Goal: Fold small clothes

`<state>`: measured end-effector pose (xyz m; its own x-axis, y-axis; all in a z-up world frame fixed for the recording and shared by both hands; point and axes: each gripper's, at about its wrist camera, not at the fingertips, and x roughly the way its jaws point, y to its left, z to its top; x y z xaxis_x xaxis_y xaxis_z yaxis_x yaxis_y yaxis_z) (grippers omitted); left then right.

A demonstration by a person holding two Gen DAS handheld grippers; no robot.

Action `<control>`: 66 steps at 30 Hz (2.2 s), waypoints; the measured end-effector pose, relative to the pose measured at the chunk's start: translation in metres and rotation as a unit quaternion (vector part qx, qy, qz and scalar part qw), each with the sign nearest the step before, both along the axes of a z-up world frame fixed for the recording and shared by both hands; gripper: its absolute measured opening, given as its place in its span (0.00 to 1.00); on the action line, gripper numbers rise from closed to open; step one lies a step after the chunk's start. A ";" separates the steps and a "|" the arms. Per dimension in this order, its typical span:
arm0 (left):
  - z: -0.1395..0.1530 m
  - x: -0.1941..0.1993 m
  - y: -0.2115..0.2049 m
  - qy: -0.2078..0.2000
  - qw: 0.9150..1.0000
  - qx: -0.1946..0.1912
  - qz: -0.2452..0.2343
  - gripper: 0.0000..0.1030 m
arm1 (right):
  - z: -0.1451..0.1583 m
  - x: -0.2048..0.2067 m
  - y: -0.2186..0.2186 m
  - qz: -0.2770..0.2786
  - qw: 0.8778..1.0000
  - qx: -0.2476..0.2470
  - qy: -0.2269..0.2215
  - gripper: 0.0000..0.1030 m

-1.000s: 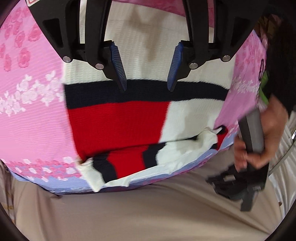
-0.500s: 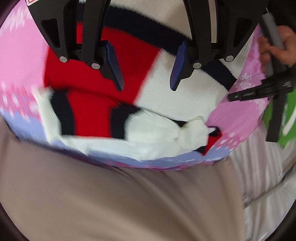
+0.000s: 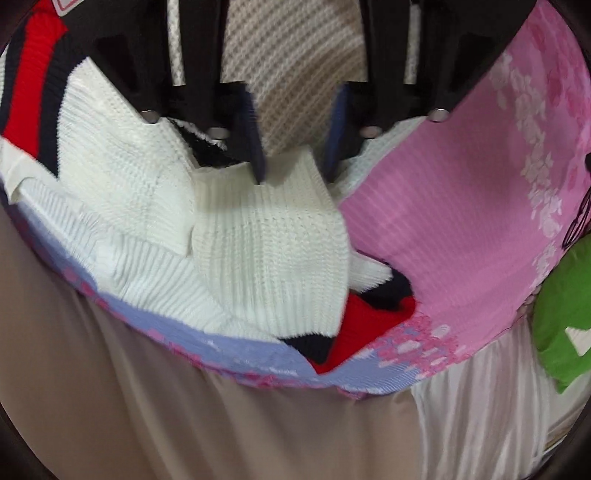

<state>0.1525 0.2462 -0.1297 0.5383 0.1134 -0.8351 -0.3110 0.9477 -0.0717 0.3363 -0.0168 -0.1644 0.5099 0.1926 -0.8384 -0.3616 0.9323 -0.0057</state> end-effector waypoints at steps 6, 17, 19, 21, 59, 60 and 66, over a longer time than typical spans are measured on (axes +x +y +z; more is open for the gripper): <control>0.013 0.005 -0.016 -0.011 1.000 -0.016 -0.023 0.31 | 0.090 -0.018 -0.064 -0.089 0.985 0.113 -0.093 0.05; 0.016 0.054 -0.152 -0.014 0.985 -0.107 -0.138 0.48 | 0.085 -0.105 -0.318 -0.367 0.925 0.073 -0.069 0.06; 0.011 0.069 -0.181 -0.014 0.981 -0.116 -0.155 0.56 | 0.051 -0.108 -0.338 -0.376 0.923 0.073 -0.028 0.08; 0.005 0.088 -0.201 -0.011 0.979 -0.133 -0.156 0.63 | 0.040 -0.116 -0.347 -0.381 0.921 0.086 -0.019 0.11; -0.028 0.182 -0.196 -0.008 0.989 -0.138 -0.046 0.11 | 0.017 -0.096 -0.357 -0.370 0.907 0.201 -0.021 0.09; -0.028 0.181 -0.196 -0.010 0.991 -0.127 -0.049 0.13 | 0.009 -0.100 -0.358 -0.375 0.904 0.204 -0.011 0.09; -0.023 0.161 -0.198 0.001 0.995 -0.063 -0.078 0.49 | 0.017 -0.103 -0.355 -0.379 0.907 0.185 -0.007 0.17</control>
<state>0.3131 0.0485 -0.1522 0.5394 -0.0771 -0.8385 -0.1609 0.9680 -0.1925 0.2338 -0.3716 -0.1478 0.6233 0.0489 -0.7805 0.3814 0.8522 0.3581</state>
